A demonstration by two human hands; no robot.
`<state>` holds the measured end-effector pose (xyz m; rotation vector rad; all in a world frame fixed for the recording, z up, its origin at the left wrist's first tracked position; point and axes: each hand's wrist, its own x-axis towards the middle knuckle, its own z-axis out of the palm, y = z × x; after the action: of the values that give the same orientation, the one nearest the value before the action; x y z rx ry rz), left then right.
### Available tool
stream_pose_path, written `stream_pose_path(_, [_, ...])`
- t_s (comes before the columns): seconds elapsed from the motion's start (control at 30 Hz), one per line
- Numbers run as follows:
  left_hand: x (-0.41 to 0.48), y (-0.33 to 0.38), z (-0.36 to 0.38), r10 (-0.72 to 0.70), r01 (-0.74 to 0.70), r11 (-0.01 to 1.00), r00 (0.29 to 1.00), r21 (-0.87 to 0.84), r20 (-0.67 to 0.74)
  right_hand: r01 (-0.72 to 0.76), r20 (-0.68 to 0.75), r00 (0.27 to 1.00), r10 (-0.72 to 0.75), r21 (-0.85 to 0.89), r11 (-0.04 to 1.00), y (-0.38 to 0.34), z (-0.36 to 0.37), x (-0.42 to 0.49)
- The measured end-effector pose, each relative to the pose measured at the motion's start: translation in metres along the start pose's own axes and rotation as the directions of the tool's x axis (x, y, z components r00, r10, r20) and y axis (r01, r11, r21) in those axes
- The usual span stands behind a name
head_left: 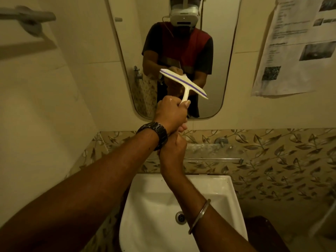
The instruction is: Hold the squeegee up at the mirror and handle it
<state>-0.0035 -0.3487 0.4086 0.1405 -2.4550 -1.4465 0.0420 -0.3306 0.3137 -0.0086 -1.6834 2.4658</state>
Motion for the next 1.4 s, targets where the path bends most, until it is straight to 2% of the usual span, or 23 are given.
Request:
stream_pose_path(0.17, [0.006, 0.07, 0.005, 0.24, -0.239, 0.971, 0.971, -0.031, 0.02, 0.231, -0.043, 0.973, -0.227, 0.13, 0.964, -0.056, -0.004, 0.024])
stream_pose_path(0.27, [0.028, 0.116, 0.005, 0.284, -0.284, 0.959, 0.958, -0.009, 0.023, 0.308, -0.079, 0.951, -0.299, 0.198, 0.93, -0.092, 0.003, 0.051])
stream_pose_path(0.43, [0.049, 0.129, -0.01, 0.225, -0.225, 0.974, 0.974, 0.016, 0.008, 0.28, -0.069, 0.96, -0.271, 0.227, 0.933, -0.103, 0.026, 0.067])
stream_pose_path(0.63, [0.035, 0.065, -0.032, 0.187, -0.188, 0.982, 0.982, -0.027, -0.035, 0.13, 0.015, 0.991, -0.133, 0.136, 0.982, -0.057, 0.043, 0.039])
stream_pose_path(0.73, [0.022, 0.024, -0.043, 0.078, -0.079, 0.994, 0.997, -0.072, -0.019, 0.063, 0.063, 0.996, -0.064, 0.015, 0.998, -0.025, 0.045, 0.017])
stream_pose_path(0.8, [0.014, 0.008, -0.048, 0.013, -0.014, 0.996, 1.0, -0.091, -0.011, 0.077, 0.1, 0.992, -0.075, -0.014, 0.997, -0.011, 0.044, 0.005])
stream_pose_path(0.87, [0.01, 0.01, -0.049, 0.017, -0.017, 0.992, 1.0, -0.121, -0.003, 0.133, 0.12, 0.984, -0.131, -0.008, 0.991, -0.012, 0.042, 0.002])
stream_pose_path(0.97, [0.016, 0.041, -0.046, 0.128, -0.13, 0.979, 0.992, -0.16, -0.024, 0.203, 0.07, 0.976, -0.204, 0.031, 0.979, -0.039, 0.04, 0.018])
stream_pose_path(1.1, [0.031, 0.069, -0.045, 0.209, -0.215, 0.97, 0.976, -0.111, -0.067, 0.264, 0.032, 0.964, -0.264, 0.016, 0.964, -0.062, 0.044, 0.039])
stream_pose_path(1.27, [0.025, 0.03, -0.05, 0.102, -0.111, 0.983, 0.993, -0.146, -0.067, 0.221, 0.1, 0.97, -0.219, 0.001, 0.975, -0.026, 0.049, 0.028])
stream_pose_path(1.4, [0.01, -0.02, -0.057, -0.053, 0.038, 0.98, 0.996, -0.196, -0.071, 0.205, 0.171, 0.968, -0.182, -0.127, 0.97, 0.022, 0.047, 0.007])
